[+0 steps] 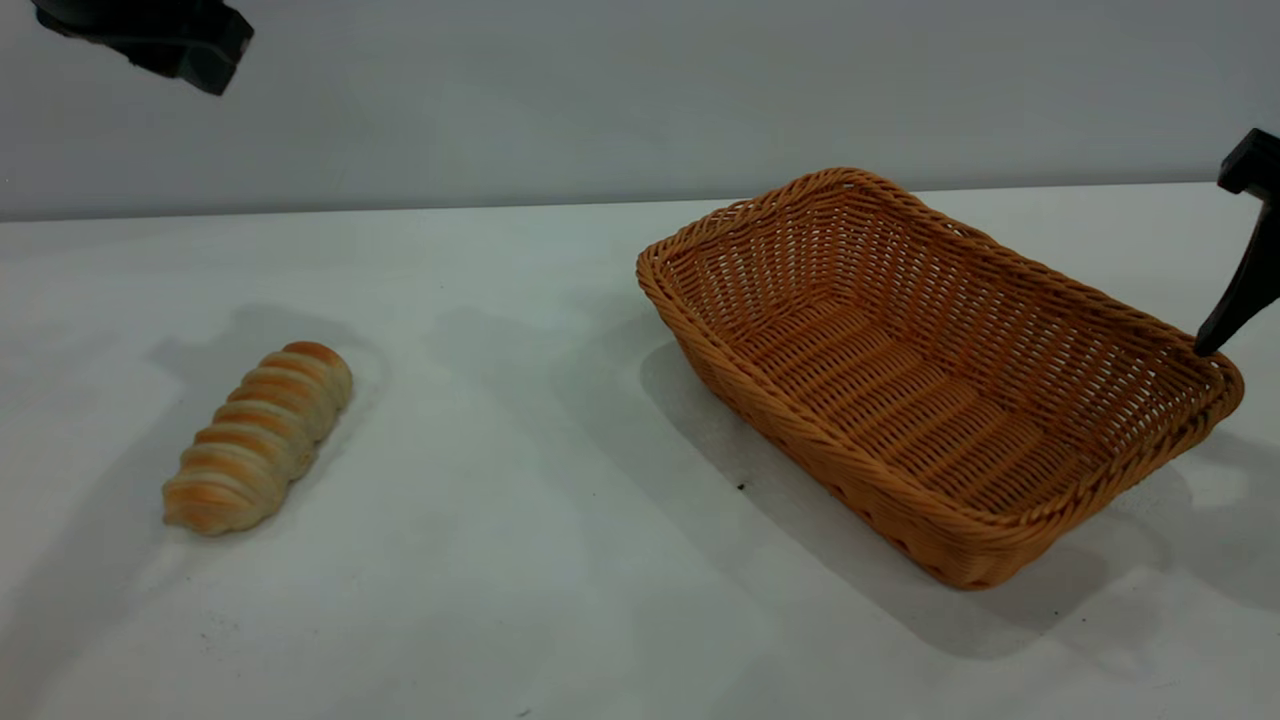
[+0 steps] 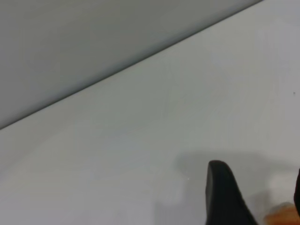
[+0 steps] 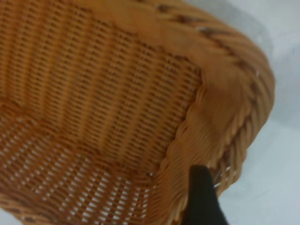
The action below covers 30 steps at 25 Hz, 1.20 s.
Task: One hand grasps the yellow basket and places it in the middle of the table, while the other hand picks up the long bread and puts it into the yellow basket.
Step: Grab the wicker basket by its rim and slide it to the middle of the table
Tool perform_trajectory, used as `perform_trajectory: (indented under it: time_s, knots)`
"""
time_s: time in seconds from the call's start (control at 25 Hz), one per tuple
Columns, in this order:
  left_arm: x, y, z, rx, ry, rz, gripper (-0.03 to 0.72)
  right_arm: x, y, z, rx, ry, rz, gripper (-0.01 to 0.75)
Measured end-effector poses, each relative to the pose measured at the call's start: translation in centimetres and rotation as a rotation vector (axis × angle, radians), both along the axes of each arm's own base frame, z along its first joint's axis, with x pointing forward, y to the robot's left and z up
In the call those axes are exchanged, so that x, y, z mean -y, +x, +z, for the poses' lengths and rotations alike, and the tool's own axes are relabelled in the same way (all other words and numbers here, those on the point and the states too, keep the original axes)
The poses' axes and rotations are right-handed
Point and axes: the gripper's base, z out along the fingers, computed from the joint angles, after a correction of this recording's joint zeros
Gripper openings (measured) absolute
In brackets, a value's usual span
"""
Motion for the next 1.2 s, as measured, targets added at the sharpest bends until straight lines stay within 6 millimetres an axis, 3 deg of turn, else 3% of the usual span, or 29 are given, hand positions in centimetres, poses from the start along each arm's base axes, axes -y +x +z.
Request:
perform_trajectory:
  time_s: [0.24,1.04,1.2]
  knots:
    - [0.0,0.2,-0.4,-0.001,-0.012,0.009,0.436,-2.4,-0.5,-0.7,0.02,-0.003,0.012,0.512]
    - [0.1,0.4,-0.2,0.028,-0.029,0.015,0.425,-4.0,0.0,-6.8,-0.052,0.051,-0.006,0.509]
    - [0.1,0.4,-0.2,0.028,-0.029,0.016,0.416,-4.1,-0.1,-8.0,-0.072,0.056,-0.008,0.481]
